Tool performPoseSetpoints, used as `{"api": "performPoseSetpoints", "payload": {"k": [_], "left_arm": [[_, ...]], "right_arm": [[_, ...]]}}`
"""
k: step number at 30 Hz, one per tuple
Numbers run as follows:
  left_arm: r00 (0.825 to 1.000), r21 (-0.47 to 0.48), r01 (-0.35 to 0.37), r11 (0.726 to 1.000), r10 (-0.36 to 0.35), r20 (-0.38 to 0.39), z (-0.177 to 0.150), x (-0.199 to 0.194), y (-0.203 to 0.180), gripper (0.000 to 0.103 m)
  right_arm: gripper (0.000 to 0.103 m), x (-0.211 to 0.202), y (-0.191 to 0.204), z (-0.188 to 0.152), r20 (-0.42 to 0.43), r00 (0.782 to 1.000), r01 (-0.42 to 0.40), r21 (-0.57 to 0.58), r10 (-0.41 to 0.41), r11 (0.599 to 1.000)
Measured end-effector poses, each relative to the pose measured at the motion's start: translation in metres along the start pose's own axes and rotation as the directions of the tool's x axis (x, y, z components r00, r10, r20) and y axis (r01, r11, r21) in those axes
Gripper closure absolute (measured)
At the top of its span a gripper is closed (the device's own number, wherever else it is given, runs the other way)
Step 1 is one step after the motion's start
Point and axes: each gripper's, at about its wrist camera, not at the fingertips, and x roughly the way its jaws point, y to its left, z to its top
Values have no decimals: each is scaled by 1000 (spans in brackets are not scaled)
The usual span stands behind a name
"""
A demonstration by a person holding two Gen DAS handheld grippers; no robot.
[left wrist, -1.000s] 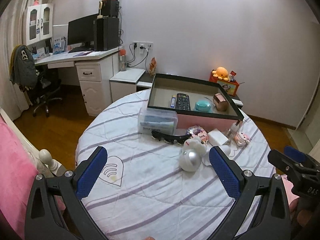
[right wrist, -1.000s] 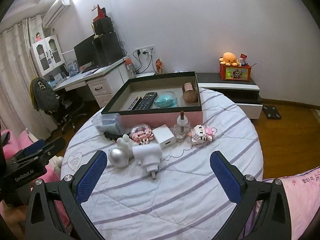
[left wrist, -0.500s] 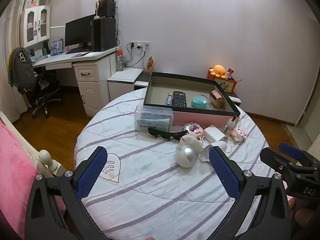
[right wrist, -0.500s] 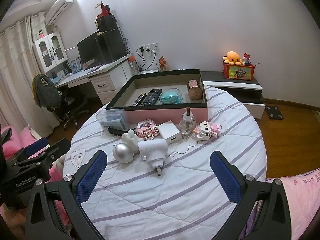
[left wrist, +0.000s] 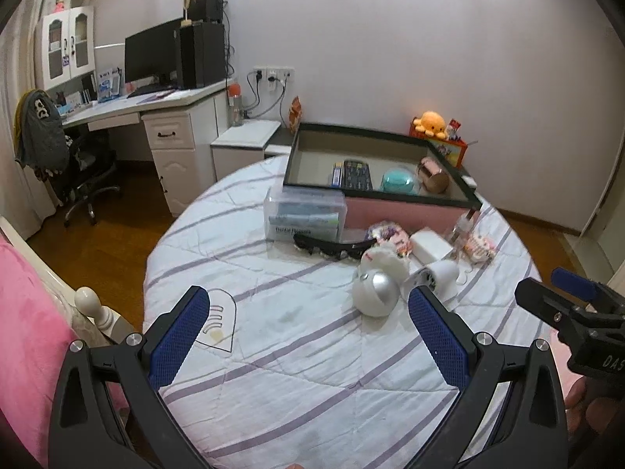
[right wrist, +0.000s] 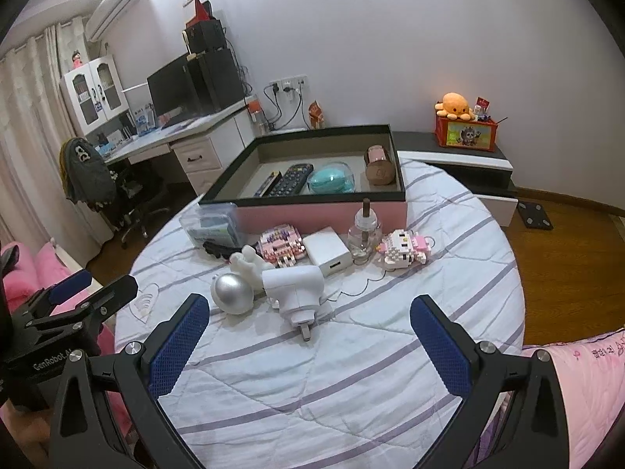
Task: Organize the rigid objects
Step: 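Move both tools back toward the white lamp pieces, then grasp the silver ball with the left gripper while the right grasps the white plug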
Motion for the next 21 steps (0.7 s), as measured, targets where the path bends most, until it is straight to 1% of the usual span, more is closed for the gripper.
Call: {"api": "performPoseSetpoints", "payload": {"k": [6,10,15,17,21], "left_arm": [[998,49,16,999,-13,-61,-10,32,-11,0],[995,92,32,995,-24,-95,-15,55,-22,0],[991,96,59,994,-47,-122,-17,81,-26,0],[989,93,73,993,-60,-137,-17,92,-28,0],[984,95,98,991,-82,-155,-13,109,-32,0]], "right_arm": [[0,29,-4,-4,-59,998,-10,0,10,1000],[0,51,-9,-6,-100,994,-38,12,39,999],[0,79,-12,-5,-145,986,-76,26,79,997],[5,88,-11,-5,-160,983,-87,23,90,996],[9,105,-11,-3,-183,977,-105,33,109,994]]}}
